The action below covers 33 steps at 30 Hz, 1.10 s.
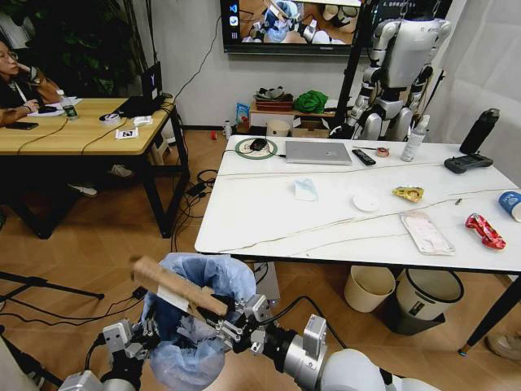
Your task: Pick up the trash bin and place the trash from the table into it.
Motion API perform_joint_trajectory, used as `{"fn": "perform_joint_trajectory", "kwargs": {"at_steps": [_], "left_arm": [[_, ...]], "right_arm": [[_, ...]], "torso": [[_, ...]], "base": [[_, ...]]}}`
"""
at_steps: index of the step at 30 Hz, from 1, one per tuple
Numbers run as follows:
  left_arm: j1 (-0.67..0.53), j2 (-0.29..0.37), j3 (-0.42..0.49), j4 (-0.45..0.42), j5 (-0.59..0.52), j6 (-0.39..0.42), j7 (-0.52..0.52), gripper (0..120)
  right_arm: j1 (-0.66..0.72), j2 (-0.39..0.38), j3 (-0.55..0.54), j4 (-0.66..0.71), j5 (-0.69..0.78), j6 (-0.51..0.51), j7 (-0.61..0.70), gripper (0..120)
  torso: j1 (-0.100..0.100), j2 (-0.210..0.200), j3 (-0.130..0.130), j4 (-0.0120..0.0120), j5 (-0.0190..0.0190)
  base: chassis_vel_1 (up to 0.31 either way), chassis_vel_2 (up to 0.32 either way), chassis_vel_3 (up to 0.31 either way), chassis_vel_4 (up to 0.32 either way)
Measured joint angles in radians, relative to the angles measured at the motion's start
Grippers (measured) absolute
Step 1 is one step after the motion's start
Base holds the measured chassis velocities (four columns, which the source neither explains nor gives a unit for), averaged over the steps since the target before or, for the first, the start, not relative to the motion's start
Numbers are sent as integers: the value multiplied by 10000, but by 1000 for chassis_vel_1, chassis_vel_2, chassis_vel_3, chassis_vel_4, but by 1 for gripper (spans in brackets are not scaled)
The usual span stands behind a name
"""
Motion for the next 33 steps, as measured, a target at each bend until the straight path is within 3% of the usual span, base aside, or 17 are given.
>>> {"fn": "perform_joint_trajectory", "kwargs": {"at_steps": [13, 23, 33], "left_arm": [[-32, 16, 23, 35, -78, 26, -23, 0], [90, 47, 268, 67, -413, 140, -164, 0], [6, 243, 548, 618, 163, 176, -57, 0]], "right_arm": [[8, -129, 222, 180, 22, 26, 35, 98], [129, 18, 966, 269, 437, -6, 136, 100], [-717, -73, 2354, 448, 520, -59, 180, 100]], "torso": [[0, -3, 0, 0, 0], [0, -3, 0, 0, 1], [0, -2, 0, -1, 0]], "base": [[0, 0, 0, 0], [0, 0, 0, 0], [0, 0, 0, 0]]}}
